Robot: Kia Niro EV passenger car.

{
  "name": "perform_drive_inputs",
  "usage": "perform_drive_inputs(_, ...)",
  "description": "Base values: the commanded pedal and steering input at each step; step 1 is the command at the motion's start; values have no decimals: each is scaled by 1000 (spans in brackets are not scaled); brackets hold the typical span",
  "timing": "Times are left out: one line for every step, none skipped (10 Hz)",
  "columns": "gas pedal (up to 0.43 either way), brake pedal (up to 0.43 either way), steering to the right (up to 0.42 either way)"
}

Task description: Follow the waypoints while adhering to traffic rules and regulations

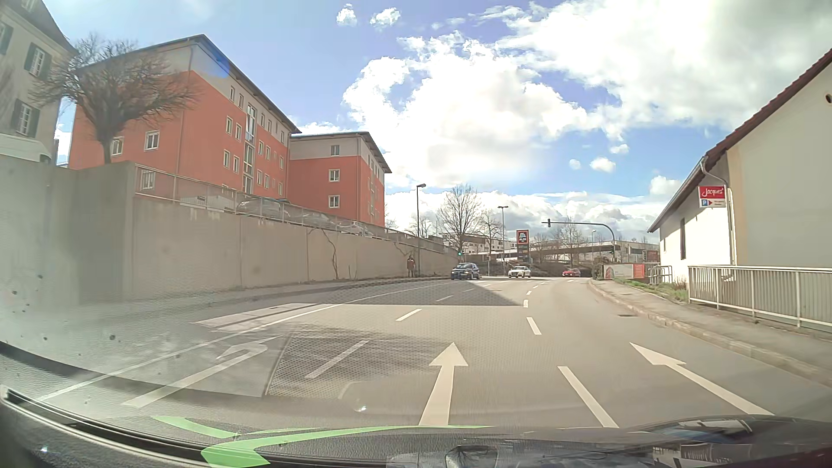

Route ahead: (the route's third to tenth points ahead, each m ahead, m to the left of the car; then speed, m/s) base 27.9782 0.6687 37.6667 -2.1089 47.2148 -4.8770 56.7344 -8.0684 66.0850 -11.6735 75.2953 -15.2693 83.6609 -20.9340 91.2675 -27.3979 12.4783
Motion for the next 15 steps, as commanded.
perform_drive_inputs(177, 0, 43)
perform_drive_inputs(177, 0, 43)
perform_drive_inputs(177, 0, 43)
perform_drive_inputs(177, 0, 43)
perform_drive_inputs(177, 0, 44)
perform_drive_inputs(177, 0, 44)
perform_drive_inputs(177, 0, 44)
perform_drive_inputs(189, 0, 45)
perform_drive_inputs(197, 0, 45)
perform_drive_inputs(197, 0, 46)
perform_drive_inputs(197, 0, 46)
perform_drive_inputs(197, 0, 45)
perform_drive_inputs(197, 0, 43)
perform_drive_inputs(197, 0, 40)
perform_drive_inputs(197, 0, 34)
